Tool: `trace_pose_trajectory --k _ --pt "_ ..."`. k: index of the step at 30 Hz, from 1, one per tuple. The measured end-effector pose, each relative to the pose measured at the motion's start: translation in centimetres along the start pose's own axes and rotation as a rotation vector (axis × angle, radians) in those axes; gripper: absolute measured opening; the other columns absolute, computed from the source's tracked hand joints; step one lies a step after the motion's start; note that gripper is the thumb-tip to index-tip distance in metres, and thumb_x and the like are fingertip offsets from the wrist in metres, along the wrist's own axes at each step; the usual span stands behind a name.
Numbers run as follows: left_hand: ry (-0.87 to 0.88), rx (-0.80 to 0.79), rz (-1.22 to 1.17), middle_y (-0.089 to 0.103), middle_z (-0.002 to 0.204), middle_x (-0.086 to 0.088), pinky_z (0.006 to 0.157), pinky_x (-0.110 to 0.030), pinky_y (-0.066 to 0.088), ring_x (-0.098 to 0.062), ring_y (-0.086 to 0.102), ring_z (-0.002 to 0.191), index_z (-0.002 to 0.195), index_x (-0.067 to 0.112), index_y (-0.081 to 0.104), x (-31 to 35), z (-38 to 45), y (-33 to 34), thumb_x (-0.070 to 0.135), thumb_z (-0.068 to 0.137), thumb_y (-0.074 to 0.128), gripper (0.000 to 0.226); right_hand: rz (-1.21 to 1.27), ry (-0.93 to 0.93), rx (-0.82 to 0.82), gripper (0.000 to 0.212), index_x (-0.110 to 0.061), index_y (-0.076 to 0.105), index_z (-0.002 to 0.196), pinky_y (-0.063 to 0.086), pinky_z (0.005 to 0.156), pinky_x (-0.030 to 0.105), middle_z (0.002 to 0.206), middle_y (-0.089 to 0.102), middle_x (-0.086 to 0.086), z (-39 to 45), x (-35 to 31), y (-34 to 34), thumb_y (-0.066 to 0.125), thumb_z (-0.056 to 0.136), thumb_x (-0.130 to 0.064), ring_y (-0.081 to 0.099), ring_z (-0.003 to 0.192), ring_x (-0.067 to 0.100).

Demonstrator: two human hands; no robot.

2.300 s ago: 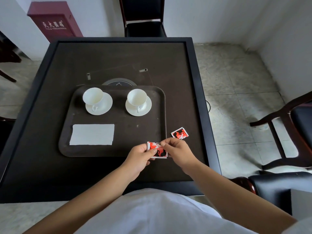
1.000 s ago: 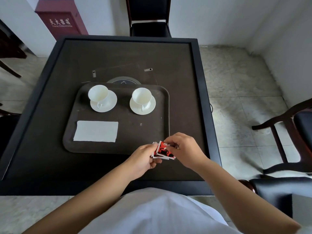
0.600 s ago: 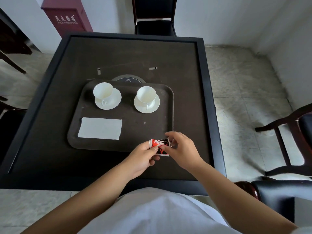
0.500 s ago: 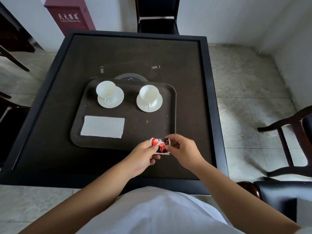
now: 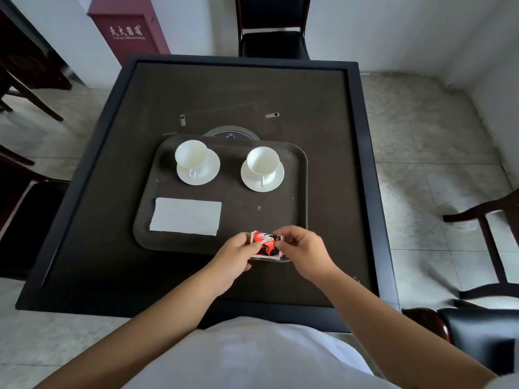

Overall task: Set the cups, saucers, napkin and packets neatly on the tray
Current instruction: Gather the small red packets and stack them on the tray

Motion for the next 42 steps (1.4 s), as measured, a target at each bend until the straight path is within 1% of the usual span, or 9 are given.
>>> trace_pose_trajectory --k 4,7,11,15,21,28,32,38,42 --pt "0.038 0.069 0.234 0.062 0.103 0.013 0.082 -0.029 0.051 -0.007 0.058 0.097 0.109 0.032 0.059 0.4 2.2 -1.1 0.032 0.098 0.056 0.011 0.001 0.123 0.013 0.020 -0.028 0.064 0.106 0.053 0.061 0.017 0.079 0.066 -0.010 2.0 0.2 0.8 0.069 0.090 -0.017 0.064 0.069 0.003" --pt "0.051 0.128 0.344 0.064 0.104 0.008 0.083 -0.031 0.050 -0.008 0.059 0.096 0.118 0.024 0.062 0.7 4.2 -1.4 0.031 0.098 0.057 0.023 0.016 0.298 0.100 0.019 -0.026 0.064 0.101 0.054 0.064 0.021 0.087 0.069 -0.011 4.0 0.6 1.5 0.075 0.086 -0.024 0.067 0.077 0.007" --pt "0.025 0.154 0.423 0.068 0.106 0.000 0.079 -0.030 0.049 -0.014 0.061 0.096 0.115 0.018 0.066 0.8 6.6 -1.7 0.030 0.096 0.060 0.023 -0.011 0.434 0.189 0.013 -0.024 0.069 0.092 0.055 0.062 0.025 0.080 0.070 -0.008 6.3 1.5 2.8 0.078 0.082 -0.026 0.066 0.071 0.007" --pt "0.027 0.148 0.502 0.070 0.090 0.004 0.077 -0.035 0.053 -0.013 0.063 0.085 0.104 0.018 0.070 1.1 8.2 -2.3 0.026 0.093 0.064 0.015 -0.053 0.458 0.221 0.011 -0.026 0.069 0.091 0.049 0.061 0.022 0.077 0.068 -0.011 7.9 2.0 3.7 0.076 0.083 -0.025 0.064 0.073 0.007" --pt "0.050 0.173 0.618 0.073 0.097 0.000 0.081 -0.033 0.051 -0.015 0.065 0.089 0.106 0.017 0.072 0.7 9.1 -2.4 0.022 0.091 0.067 0.016 -0.160 0.498 0.222 0.012 -0.026 0.070 0.095 0.036 0.050 0.017 0.077 0.065 -0.012 8.7 2.7 4.4 0.073 0.084 -0.026 0.057 0.068 0.001" --pt "0.045 0.244 0.619 0.072 0.094 0.003 0.071 -0.026 0.048 -0.011 0.064 0.084 0.101 0.019 0.068 -0.1 9.8 -2.1 0.021 0.088 0.071 0.013 -0.217 0.473 0.225 0.023 -0.021 0.069 0.111 0.041 0.059 0.018 0.094 0.069 -0.007 8.6 3.5 5.1 0.069 0.088 -0.024 0.060 0.075 0.005" --pt "0.050 0.263 0.642 0.072 0.091 0.004 0.069 -0.026 0.049 -0.011 0.063 0.081 0.096 0.021 0.068 -0.3 10.2 -2.0 0.023 0.087 0.072 0.010 -0.248 0.443 0.237 0.022 -0.020 0.067 0.112 0.035 0.054 0.012 0.090 0.063 -0.010 8.6 3.6 5.4 0.067 0.090 -0.022 0.054 0.070 0.000" --pt "0.038 0.280 0.626 0.071 0.099 0.002 0.065 -0.022 0.043 -0.008 0.059 0.080 0.105 0.018 0.068 -0.2 10.0 -2.0 0.024 0.088 0.071 0.018 -0.246 0.430 0.227 0.031 -0.016 0.065 0.120 0.038 0.061 0.013 0.102 0.069 -0.004 8.4 3.4 5.3 0.068 0.091 -0.023 0.057 0.077 0.004" --pt "0.019 0.269 0.614 0.066 0.119 -0.002 0.075 -0.024 0.046 -0.017 0.062 0.102 0.129 0.018 0.058 0.3 9.4 -2.8 0.028 0.093 0.064 0.038 -0.242 0.426 0.211 0.039 -0.015 0.060 0.128 0.038 0.066 0.016 0.114 0.069 0.000 8.1 2.6 4.6 0.067 0.091 -0.027 0.056 0.085 0.008"
Point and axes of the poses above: each hand's wrist, its own z-axis towards the middle knuckle, its own y-axis out of the palm, x = y × z, the point moved 1 cm from there along z, towards the middle knuckle
